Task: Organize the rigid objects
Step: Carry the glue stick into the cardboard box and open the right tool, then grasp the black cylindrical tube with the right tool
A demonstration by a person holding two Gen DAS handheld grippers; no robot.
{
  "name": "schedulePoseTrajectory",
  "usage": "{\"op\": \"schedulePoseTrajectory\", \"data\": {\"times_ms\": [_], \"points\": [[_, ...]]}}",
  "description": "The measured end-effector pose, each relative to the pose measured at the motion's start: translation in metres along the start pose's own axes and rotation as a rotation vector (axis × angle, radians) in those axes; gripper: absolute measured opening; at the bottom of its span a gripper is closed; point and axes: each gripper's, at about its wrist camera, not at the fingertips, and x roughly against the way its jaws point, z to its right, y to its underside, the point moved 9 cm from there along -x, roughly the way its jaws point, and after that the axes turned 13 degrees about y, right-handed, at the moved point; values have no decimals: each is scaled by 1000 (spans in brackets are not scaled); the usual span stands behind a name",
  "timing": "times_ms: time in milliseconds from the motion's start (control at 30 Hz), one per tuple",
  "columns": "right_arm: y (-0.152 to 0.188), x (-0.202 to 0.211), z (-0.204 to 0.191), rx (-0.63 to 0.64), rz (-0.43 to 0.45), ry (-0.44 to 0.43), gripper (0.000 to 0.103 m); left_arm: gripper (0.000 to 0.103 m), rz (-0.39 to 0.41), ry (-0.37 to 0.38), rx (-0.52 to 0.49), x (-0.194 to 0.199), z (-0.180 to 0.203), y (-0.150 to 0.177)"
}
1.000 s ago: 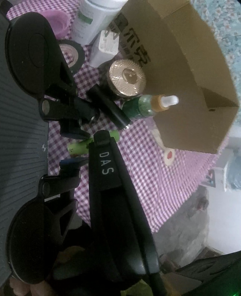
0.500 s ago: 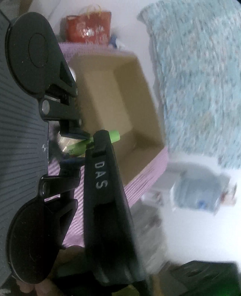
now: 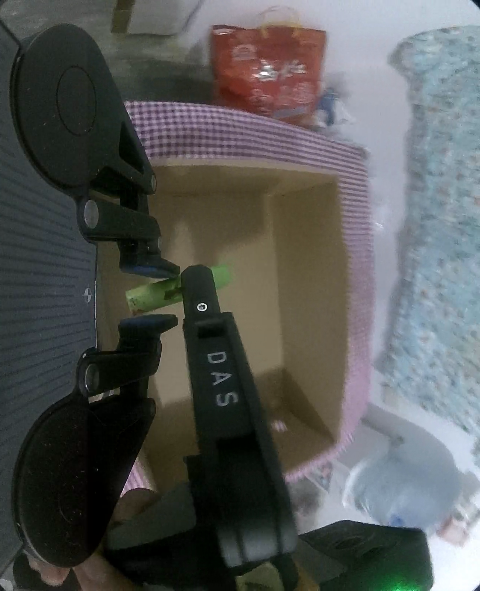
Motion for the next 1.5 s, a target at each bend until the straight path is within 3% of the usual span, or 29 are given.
{"op": "schedulePoseTrajectory", "data": {"times_ms": [167,333,400,467,533,667,867,1000,1100,1267,1500], "points": [[-8,-54,13,-29,-117,19,16,25,-44,-40,0,-14,-11,8],[-14,-79,5,11,-123,47,18,26,-13,-51,16,2,-18,8],[-20,-76,-1,37,-97,52,20,28,18,-44,18,15,-17,7],[-24,-68,-3,47,-69,58,28,31,55,-30,9,30,-13,6],[-27,-50,-5,41,-25,41,35,32,92,-15,-11,49,-4,9],[-20,10,-3,35,75,-14,37,34,158,20,-73,83,19,21],[34,118,32,3,250,-52,37,35,178,136,-131,108,56,62],[90,144,71,-80,286,-45,37,35,115,184,-165,91,76,98],[137,138,103,-158,265,3,37,35,43,172,-211,64,93,127],[195,89,134,-274,166,51,36,35,-20,109,-293,21,101,155],[195,41,153,-401,156,82,36,35,5,-11,-363,-17,94,149]]}}
